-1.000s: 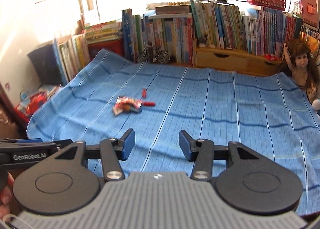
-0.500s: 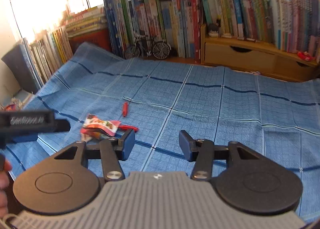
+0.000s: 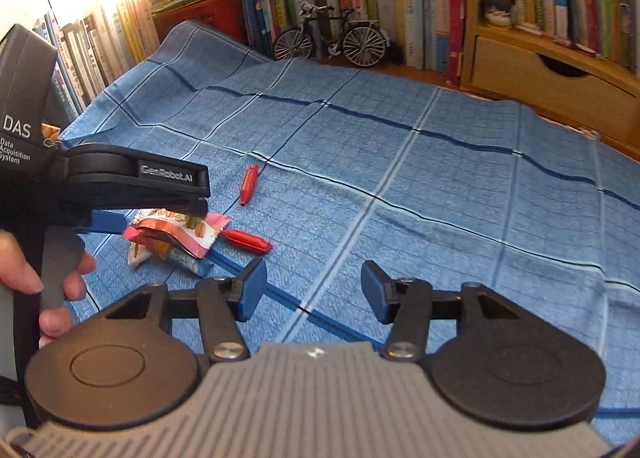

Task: Collect trash
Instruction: 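Grasp the red-white wrapper with the left tool while the right tool reaches a red stick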

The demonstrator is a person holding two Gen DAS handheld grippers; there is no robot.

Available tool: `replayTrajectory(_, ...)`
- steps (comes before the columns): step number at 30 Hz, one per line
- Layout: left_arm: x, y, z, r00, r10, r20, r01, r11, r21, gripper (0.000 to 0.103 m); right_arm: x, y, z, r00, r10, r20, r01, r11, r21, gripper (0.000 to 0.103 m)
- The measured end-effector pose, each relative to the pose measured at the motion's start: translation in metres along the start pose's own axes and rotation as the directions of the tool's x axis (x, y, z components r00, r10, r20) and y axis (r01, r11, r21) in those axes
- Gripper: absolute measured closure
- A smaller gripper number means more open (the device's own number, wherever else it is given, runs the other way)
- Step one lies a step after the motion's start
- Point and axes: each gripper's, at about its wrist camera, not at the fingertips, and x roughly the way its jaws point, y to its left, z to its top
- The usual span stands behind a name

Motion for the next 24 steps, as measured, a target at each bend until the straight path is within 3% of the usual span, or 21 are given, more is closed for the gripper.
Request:
replayTrajectory(8, -0.040, 0.003, 0.017, 0.993, -0.021, 0.118, 0.021, 1.000, -0.003, 0.064, 0.032, 0.019, 0.015, 0.998, 0.052, -0.034, -0.054, 0.997, -0.060, 0.036)
replayTrajectory(15, -0.059, 0.017, 0.025, 0.987, 0.015, 0.157, -0.012, 1.000, -0.025, 0.063, 0.054, 0.035, 0.025, 0.995, 0.060, -0.081, -0.063, 0.997, -0.037, 0.036)
replayTrajectory(17, -0.061, 0.022, 0.022, 0.988, 0.023, 0.154, -0.017, 0.999, -0.040, 0.063, 0.057, 0.039, 0.027, 0.995, 0.056, -0.085, -0.060, 0.998, -0.037, 0.046)
replayTrajectory(19, -0.063, 0.027, 0.020, 0.988, 0.028, 0.152, -0.020, 0.998, -0.054, 0.063, 0.059, 0.043, 0.027, 0.995, 0.050, -0.089, -0.055, 0.997, -0.053, 0.067)
replayTrajectory(21, -0.064, 0.030, 0.017, 0.988, 0.032, 0.149, -0.022, 0.998, -0.065, 0.063, 0.059, 0.045, 0.027, 0.995, 0.050, -0.091, -0.056, 0.996, -0.069, 0.070)
replayTrajectory(22, -0.064, 0.031, 0.015, 0.989, 0.031, 0.147, -0.021, 0.997, -0.069, 0.063, 0.059, 0.046, 0.027, 0.994, 0.054, -0.095, -0.061, 0.995, -0.074, 0.083)
replayTrajectory(24, -0.066, 0.032, 0.012, 0.989, 0.029, 0.144, -0.019, 0.997, -0.070, 0.063, 0.057, 0.046, 0.025, 0.994, 0.048, -0.100, -0.056, 0.995, -0.082, 0.087)
